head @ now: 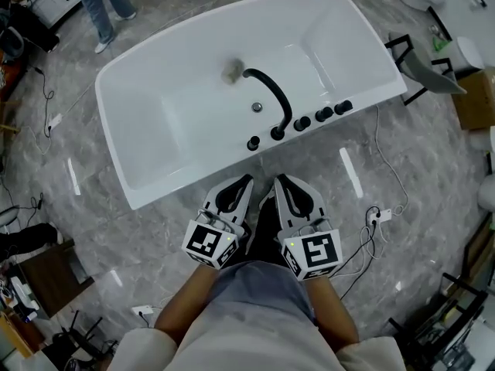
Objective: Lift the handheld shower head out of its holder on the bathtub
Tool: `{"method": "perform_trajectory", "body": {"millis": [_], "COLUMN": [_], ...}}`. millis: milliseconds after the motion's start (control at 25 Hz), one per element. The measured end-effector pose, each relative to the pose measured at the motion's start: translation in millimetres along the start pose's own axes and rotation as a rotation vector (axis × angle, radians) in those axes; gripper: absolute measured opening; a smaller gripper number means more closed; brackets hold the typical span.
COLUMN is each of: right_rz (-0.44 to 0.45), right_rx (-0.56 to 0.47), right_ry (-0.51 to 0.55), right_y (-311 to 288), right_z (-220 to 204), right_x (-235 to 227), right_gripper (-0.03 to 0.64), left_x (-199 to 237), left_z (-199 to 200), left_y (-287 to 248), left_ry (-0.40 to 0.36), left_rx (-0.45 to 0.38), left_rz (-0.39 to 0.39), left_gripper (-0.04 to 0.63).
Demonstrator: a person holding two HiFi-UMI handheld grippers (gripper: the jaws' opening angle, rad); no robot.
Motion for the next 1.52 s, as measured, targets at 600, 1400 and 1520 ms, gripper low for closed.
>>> {"method": "perform_trajectory", "body": {"millis": [600, 1400, 1520], "right_rz": [0.06, 0.059, 0.056], "right_rx": [0.09, 0.213, 0.227], "right_ry": [-0.005, 0.024, 0.022], "right_y": [-31, -37, -36], "right_z": [-33, -70, -74], "right_x": [-7, -41, -46], "right_gripper": [0.02, 0.02, 0.02], "left_x": [42, 99, 105], "left_z": [-69, -158, -176], "left_y": [-37, -87, -94], "left_ry": [0.055, 0.062, 0.07], "left_rx": [0.071, 0.185, 0.213], "left_rz": [0.069, 0.222, 0.232], "left_gripper": [0.006, 0.093, 0.121]}}
Point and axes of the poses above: the fingertips, and each gripper's own axes: y backward along the fingers, x to its left, z out of its top, the point moved 2 cm from there along y, backward along the fingers, and after that the axes turned 1 degree about -x, right-handed, at the moved point
